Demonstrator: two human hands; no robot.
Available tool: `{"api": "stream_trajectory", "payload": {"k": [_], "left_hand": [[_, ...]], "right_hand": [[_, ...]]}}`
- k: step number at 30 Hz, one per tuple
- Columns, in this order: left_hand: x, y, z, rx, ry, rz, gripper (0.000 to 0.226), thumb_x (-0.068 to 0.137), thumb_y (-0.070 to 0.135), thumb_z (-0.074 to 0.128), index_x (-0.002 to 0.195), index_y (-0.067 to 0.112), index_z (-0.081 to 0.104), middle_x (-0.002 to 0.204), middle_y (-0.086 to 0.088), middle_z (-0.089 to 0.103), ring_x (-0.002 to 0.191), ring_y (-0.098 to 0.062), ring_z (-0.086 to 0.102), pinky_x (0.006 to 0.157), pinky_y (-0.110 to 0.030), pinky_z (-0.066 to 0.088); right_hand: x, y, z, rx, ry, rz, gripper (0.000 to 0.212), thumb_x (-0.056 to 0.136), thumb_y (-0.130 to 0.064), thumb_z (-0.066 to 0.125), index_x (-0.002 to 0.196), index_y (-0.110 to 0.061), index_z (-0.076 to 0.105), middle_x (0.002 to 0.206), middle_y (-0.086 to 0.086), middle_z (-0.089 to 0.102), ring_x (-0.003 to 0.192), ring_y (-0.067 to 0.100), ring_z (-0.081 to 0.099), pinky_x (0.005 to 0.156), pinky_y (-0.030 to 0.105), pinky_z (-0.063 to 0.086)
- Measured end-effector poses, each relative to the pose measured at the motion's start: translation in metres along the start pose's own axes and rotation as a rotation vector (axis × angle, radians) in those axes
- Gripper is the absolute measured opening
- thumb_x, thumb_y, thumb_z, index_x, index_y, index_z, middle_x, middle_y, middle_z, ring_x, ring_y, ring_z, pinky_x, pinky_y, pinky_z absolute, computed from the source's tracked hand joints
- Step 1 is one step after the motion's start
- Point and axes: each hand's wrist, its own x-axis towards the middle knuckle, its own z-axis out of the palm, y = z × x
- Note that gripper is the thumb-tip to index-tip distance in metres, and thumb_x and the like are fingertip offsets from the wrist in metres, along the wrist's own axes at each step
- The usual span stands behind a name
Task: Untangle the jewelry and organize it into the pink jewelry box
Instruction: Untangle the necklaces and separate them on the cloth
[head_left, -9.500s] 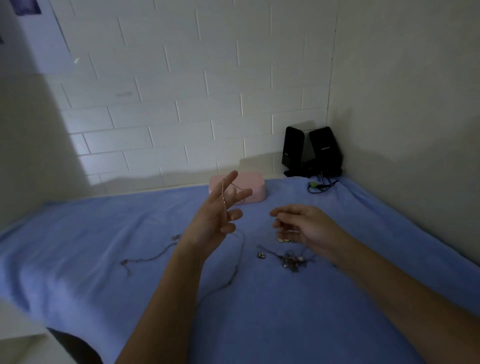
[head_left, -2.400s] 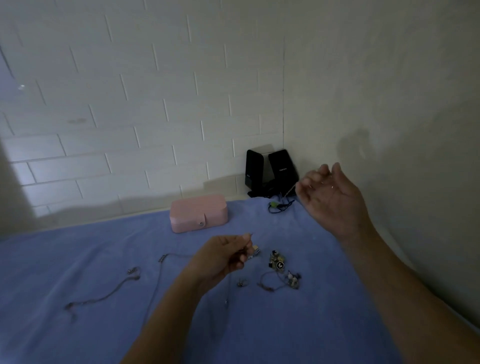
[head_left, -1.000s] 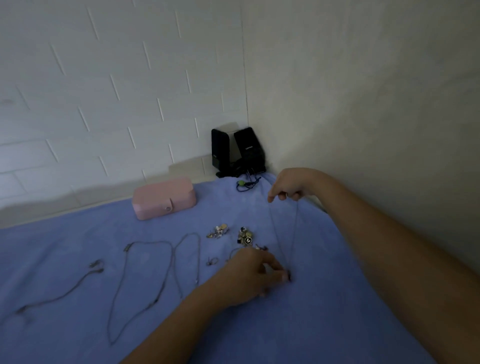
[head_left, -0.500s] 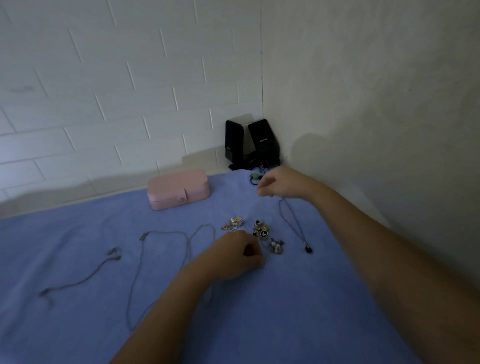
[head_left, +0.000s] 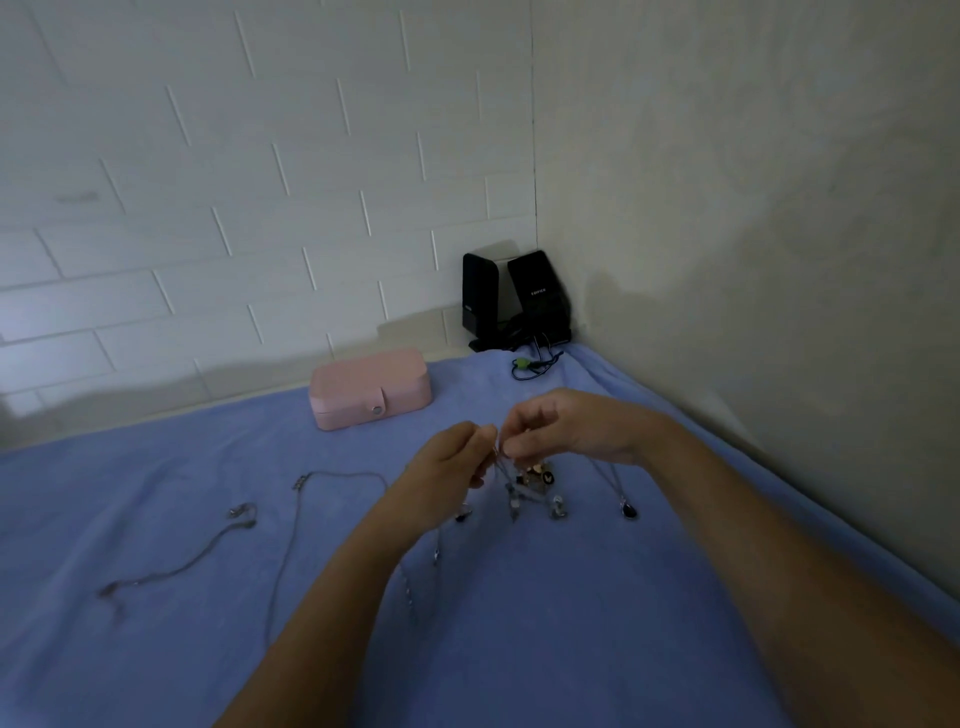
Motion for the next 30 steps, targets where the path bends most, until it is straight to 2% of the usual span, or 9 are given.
{"api": "stream_trajectory", "payload": {"k": [3, 7, 11, 13, 17, 20, 23, 27, 30], "left_hand": [[0.000, 0.000, -0.003, 0.013, 0.021, 0.029, 0.034, 0.099, 0.025, 0.040, 0.069, 0.012, 0.045, 0.067, 0.001, 0.043, 0.064, -0.010, 0.045, 0.064, -0.017, 0.044], [0.000, 0.002, -0.006, 0.074, 0.064, 0.082, 0.031, 0.095, 0.026, 0.050, 0.066, 0.014, 0.052, 0.060, 0.004, 0.045, 0.052, 0.000, 0.041, 0.056, -0.014, 0.038], [0.001, 0.001, -0.010, 0.081, 0.102, 0.055, 0.037, 0.093, 0.032, 0.051, 0.061, 0.013, 0.047, 0.053, 0.008, 0.040, 0.048, -0.003, 0.037, 0.055, -0.019, 0.035], [-0.001, 0.002, -0.011, 0.026, 0.055, 0.001, 0.040, 0.094, 0.037, 0.046, 0.064, 0.011, 0.045, 0.058, 0.003, 0.038, 0.052, -0.006, 0.037, 0.059, -0.021, 0.037], [-0.007, 0.005, -0.013, -0.323, -0.041, -0.120, 0.042, 0.096, 0.035, 0.043, 0.058, 0.018, 0.052, 0.058, 0.007, 0.049, 0.057, -0.006, 0.046, 0.067, -0.022, 0.044], [-0.007, 0.009, -0.012, -0.466, -0.051, -0.134, 0.047, 0.093, 0.037, 0.044, 0.051, 0.020, 0.056, 0.063, 0.001, 0.054, 0.065, -0.008, 0.054, 0.075, -0.026, 0.046], [-0.006, 0.012, -0.015, -0.687, -0.006, -0.137, 0.049, 0.090, 0.033, 0.046, 0.043, 0.021, 0.046, 0.059, 0.000, 0.051, 0.062, -0.012, 0.054, 0.078, -0.030, 0.048], [-0.004, 0.011, -0.032, -1.036, 0.114, -0.101, 0.040, 0.082, 0.026, 0.050, 0.043, 0.020, 0.040, 0.049, 0.003, 0.037, 0.046, -0.011, 0.041, 0.055, -0.025, 0.050], [-0.004, 0.011, -0.037, -1.134, 0.112, -0.130, 0.038, 0.083, 0.026, 0.049, 0.046, 0.019, 0.043, 0.045, 0.006, 0.028, 0.037, -0.008, 0.029, 0.040, -0.018, 0.038]], "right_hand": [[0.001, -0.002, 0.007, -0.028, 0.056, -0.027, 0.019, 0.086, -0.020, 0.068, 0.104, -0.013, 0.065, 0.103, 0.007, 0.068, 0.095, 0.019, 0.062, 0.094, 0.037, 0.049], [0.005, -0.004, 0.016, -0.112, 0.165, -0.082, 0.009, 0.084, -0.017, 0.070, 0.092, -0.016, 0.069, 0.096, 0.004, 0.072, 0.096, 0.019, 0.066, 0.095, 0.036, 0.050], [0.005, -0.004, 0.018, -0.122, 0.178, -0.115, 0.008, 0.086, -0.017, 0.068, 0.092, -0.014, 0.071, 0.094, 0.004, 0.073, 0.094, 0.016, 0.066, 0.089, 0.026, 0.050], [0.006, -0.005, 0.018, 0.008, 0.177, -0.120, 0.008, 0.089, -0.013, 0.062, 0.089, -0.010, 0.069, 0.089, 0.005, 0.071, 0.090, 0.017, 0.066, 0.087, 0.025, 0.051], [0.005, -0.002, 0.010, 0.566, 0.031, -0.099, 0.033, 0.091, -0.014, 0.051, 0.058, -0.010, 0.055, 0.078, 0.008, 0.062, 0.080, 0.020, 0.059, 0.085, 0.031, 0.050], [0.008, 0.002, 0.012, 0.730, -0.018, -0.104, 0.037, 0.087, -0.022, 0.050, 0.051, -0.014, 0.046, 0.070, 0.005, 0.058, 0.072, 0.017, 0.058, 0.083, 0.031, 0.049], [0.009, 0.000, 0.012, 0.948, -0.018, -0.109, 0.034, 0.082, -0.024, 0.061, 0.051, -0.014, 0.050, 0.057, 0.002, 0.050, 0.051, 0.013, 0.051, 0.064, 0.027, 0.051], [0.004, 0.001, 0.000, 0.967, -0.010, -0.149, 0.033, 0.057, -0.031, 0.089, 0.066, -0.010, 0.065, 0.046, -0.003, 0.042, 0.033, 0.004, 0.033, 0.037, 0.016, 0.036], [0.001, 0.004, -0.002, 0.929, -0.013, -0.132, 0.041, 0.048, -0.033, 0.093, 0.069, -0.007, 0.069, 0.044, -0.004, 0.040, 0.032, 0.002, 0.032, 0.033, 0.015, 0.031]]}}
